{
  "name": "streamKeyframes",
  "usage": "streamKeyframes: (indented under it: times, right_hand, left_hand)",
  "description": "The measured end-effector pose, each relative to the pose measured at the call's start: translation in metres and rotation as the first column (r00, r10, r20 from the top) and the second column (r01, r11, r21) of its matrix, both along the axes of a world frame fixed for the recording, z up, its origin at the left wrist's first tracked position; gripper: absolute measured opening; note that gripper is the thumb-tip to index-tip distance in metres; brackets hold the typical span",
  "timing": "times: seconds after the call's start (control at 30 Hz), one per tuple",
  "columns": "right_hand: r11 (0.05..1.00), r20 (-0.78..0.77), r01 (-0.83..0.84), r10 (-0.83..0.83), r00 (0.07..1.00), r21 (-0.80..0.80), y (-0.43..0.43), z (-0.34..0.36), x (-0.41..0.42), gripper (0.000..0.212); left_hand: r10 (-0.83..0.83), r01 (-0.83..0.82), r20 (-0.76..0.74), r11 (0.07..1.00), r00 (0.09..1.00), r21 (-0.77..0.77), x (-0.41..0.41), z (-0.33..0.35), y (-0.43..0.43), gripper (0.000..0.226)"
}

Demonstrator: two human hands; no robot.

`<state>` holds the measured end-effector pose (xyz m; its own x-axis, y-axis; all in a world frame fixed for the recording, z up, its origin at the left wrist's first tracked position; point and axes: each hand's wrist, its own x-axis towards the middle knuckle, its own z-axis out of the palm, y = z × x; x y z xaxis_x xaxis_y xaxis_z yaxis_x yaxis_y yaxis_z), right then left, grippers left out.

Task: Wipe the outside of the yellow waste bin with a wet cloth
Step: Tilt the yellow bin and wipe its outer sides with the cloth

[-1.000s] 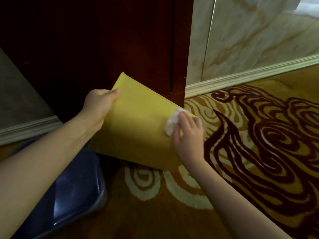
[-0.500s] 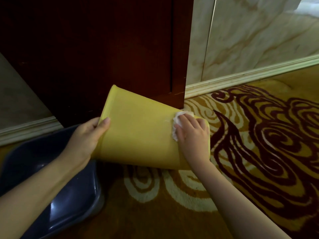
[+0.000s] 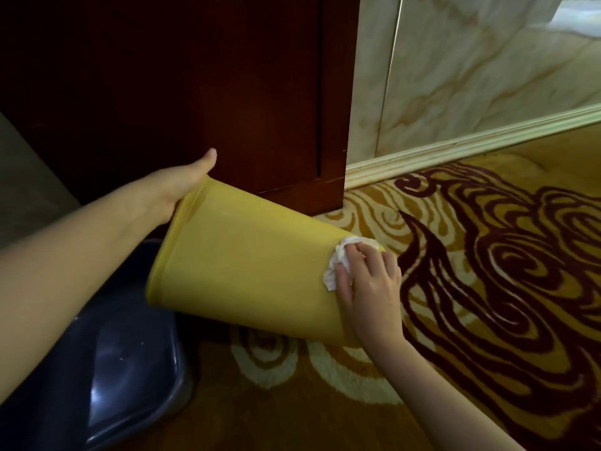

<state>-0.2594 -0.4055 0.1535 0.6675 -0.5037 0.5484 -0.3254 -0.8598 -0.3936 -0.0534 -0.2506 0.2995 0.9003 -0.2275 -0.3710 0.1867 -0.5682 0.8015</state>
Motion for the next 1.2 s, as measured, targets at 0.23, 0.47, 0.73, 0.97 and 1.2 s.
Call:
streamKeyframes:
  times: [0.23,0.47,0.73,0.97,1.2]
  right_hand:
    - [0.930,0.244,0.047,-0.144,0.959,0.365,-0.029,0.018,-0.010,0.032]
    - [0.949,0.250,-0.072,-0.007,0.968,0.307,-0.003,0.053,0.014,0.031]
    - [0.929,0.032,-0.317,0.317,0.948,0.190,0.058,0.051,0.054,0.035]
    - [0.969,-0.056,-0.197,0.208,0.977,0.152,0.046,0.007,0.029,0.035]
    - [0.945,-0.348,0.213,-0.117,0.930,0.250,-0.011,-0.060,-0.016,0.035]
  left_hand:
    - [0.084,-0.046,0.358,0.993,0.930,-0.113,-0.035,-0.017,-0.009,0.042]
    - [-0.142,0.252,0.617,0.963,0.774,-0.095,-0.076,-0.041,0.034,0.067]
    - [-0.268,0.359,0.541,0.931,0.797,-0.069,-0.077,-0.058,0.048,0.047]
    - [-0.278,0.271,0.477,0.959,0.834,0.086,-0.060,-0.046,0.032,0.024]
    - [-0.222,0.150,0.522,0.973,0.824,0.176,-0.064,-0.048,0.022,0.032]
